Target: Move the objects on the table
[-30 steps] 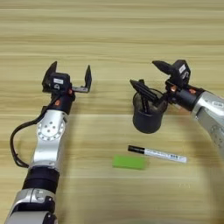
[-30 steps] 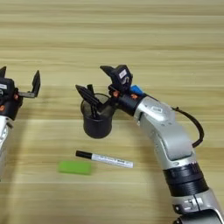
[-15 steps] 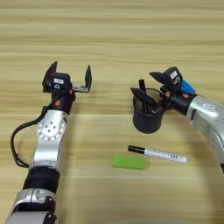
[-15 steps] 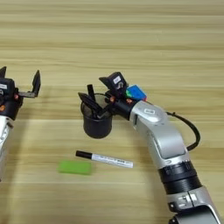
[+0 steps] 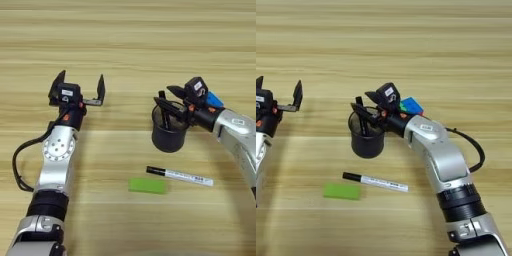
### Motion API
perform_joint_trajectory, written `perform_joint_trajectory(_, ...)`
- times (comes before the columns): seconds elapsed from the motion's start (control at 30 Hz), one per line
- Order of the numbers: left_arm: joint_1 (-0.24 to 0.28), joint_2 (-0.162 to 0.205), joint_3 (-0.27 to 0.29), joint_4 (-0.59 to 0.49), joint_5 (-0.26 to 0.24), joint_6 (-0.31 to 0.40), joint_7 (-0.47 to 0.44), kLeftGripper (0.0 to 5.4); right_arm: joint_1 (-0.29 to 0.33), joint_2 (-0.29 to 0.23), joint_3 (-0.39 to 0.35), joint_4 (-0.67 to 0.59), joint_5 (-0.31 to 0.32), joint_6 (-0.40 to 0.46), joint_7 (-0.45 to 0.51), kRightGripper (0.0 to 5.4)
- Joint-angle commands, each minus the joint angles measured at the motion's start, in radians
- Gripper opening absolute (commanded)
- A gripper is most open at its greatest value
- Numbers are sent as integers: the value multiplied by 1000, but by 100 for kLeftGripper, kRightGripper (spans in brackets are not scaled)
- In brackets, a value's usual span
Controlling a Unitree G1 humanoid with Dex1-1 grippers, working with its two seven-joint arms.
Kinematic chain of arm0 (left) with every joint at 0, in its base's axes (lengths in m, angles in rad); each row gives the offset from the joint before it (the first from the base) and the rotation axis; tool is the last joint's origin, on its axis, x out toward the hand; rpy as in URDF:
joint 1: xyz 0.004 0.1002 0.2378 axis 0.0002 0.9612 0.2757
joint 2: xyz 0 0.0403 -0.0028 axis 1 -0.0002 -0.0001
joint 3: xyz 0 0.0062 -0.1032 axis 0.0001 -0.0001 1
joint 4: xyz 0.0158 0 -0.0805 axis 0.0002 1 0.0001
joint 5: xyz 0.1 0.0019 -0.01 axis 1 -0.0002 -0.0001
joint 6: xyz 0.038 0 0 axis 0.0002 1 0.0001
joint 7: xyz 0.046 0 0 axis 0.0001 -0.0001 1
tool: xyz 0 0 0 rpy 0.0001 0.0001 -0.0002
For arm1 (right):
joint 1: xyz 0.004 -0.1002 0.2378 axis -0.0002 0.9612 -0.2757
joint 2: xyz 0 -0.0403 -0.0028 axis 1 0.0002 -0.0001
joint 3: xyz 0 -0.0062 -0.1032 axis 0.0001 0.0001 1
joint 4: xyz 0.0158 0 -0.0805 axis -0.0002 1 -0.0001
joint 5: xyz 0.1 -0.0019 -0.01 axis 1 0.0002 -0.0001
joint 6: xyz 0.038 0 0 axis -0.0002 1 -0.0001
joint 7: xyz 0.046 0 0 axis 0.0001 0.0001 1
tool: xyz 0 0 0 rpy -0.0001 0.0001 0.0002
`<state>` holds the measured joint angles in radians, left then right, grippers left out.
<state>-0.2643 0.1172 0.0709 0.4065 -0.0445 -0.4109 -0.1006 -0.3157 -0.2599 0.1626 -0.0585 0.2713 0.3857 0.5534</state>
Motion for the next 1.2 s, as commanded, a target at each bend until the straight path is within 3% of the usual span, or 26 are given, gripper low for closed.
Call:
perform_joint_trajectory(0.03, -10, -3, -6, 2, 13, -11, 3, 540, -15, 0, 5, -2, -7, 22, 7, 213)
perform_joint_trajectory(0.43, -9, -3, -5, -1, 13, -10, 2, 540, -11, 1, 10, 1, -8, 36, 18, 79)
perform_joint_trajectory(0.77, -8, -2, -4, -1, 12, -10, 1, 540, -9, 4, 4, -19, -2, 42, 23, 76)
perform_joint_trajectory(1.2, -11, -2, -4, 5, 12, -13, 0, 540, -28, -1, -64, -169, 98, 94, 27, 75)
